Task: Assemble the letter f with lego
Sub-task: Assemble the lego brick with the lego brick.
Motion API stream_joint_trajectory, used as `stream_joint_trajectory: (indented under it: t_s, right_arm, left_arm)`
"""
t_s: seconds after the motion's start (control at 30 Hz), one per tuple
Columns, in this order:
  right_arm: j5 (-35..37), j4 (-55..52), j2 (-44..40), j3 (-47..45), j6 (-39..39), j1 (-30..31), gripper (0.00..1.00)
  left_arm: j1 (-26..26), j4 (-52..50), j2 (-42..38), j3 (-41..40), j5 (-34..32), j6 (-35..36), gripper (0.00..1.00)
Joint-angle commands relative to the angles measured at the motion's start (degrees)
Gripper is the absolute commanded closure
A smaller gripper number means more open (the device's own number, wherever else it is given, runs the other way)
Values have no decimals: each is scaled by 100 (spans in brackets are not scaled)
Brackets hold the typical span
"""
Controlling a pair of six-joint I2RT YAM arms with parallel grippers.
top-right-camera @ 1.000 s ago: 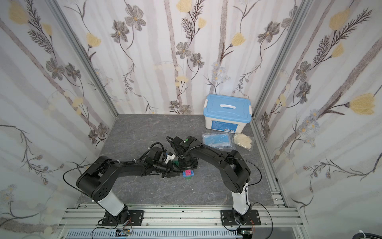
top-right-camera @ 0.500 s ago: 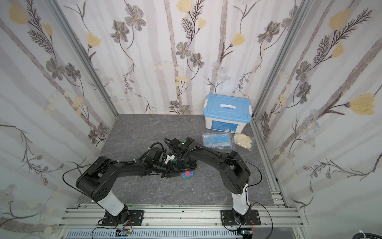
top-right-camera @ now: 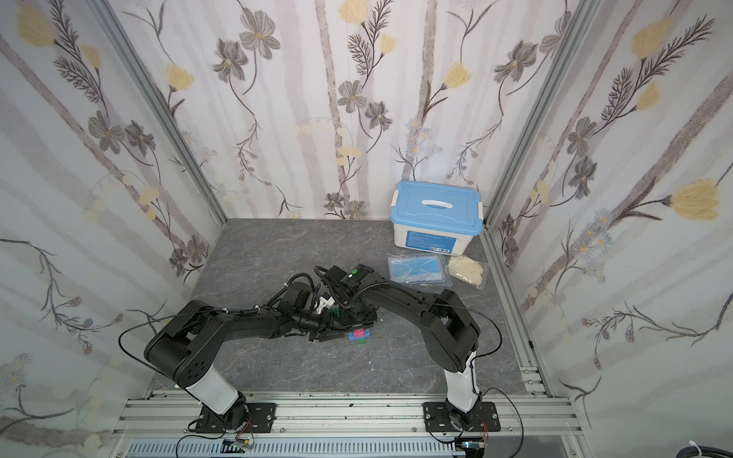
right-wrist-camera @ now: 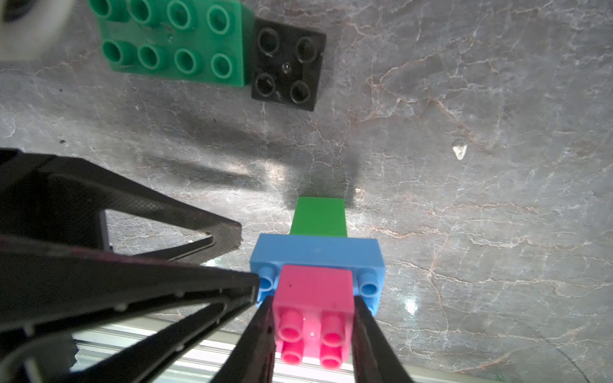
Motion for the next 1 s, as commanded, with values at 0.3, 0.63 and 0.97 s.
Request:
stream_joint_trajectory:
  t_s: [0.3, 0.63, 0.97]
  right_arm:
    - [79, 107, 55, -115, 41, -2, 74]
    - [-113, 264, 130, -181, 30, -10, 95]
    - [-369, 496, 133, -392, 16, -93, 96]
  left_arm:
    - [11, 24, -26, -5, -18, 23, 60]
    - [11, -1, -20, -6, -10, 41, 60]
    - [11, -107, -45, 42, -15, 102, 60]
